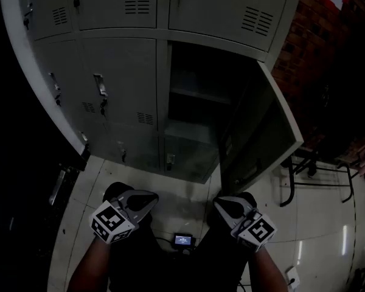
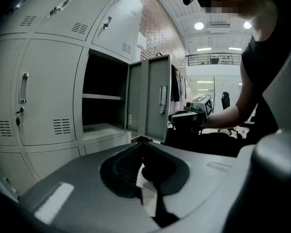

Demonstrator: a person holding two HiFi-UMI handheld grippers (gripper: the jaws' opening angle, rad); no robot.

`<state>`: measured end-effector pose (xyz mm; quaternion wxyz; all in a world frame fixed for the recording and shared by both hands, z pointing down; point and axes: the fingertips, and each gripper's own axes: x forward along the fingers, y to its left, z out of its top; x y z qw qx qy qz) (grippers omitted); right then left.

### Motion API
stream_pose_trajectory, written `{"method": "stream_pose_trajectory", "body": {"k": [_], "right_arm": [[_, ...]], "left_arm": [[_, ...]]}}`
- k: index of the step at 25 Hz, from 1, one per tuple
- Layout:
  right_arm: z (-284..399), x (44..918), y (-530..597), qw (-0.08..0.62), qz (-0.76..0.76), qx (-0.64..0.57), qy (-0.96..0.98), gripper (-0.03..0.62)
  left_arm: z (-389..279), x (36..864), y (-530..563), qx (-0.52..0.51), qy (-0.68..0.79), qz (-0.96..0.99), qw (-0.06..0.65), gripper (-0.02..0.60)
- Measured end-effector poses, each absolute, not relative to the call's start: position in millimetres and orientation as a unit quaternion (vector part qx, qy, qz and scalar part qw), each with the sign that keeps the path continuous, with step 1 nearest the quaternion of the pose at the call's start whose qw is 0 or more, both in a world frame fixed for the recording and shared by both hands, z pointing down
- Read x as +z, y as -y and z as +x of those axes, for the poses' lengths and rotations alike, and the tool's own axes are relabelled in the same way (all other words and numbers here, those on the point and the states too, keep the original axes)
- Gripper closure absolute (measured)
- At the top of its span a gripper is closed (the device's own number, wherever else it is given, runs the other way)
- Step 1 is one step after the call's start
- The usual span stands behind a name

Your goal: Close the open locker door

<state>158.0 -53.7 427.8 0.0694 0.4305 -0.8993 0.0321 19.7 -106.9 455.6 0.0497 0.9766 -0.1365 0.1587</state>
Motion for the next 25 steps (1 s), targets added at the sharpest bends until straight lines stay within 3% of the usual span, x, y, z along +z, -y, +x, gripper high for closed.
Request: {"method": "stream_pose_trajectory", "body": {"k": [25], "right_arm": [[197.6, 368.9, 13.4, 0.021, 0.441, -0.003, 0.897, 0.590]], "left_arm": [[20.1, 452.3, 107.7, 0.155, 0.136, 0.977, 0.050, 0.569]]}}
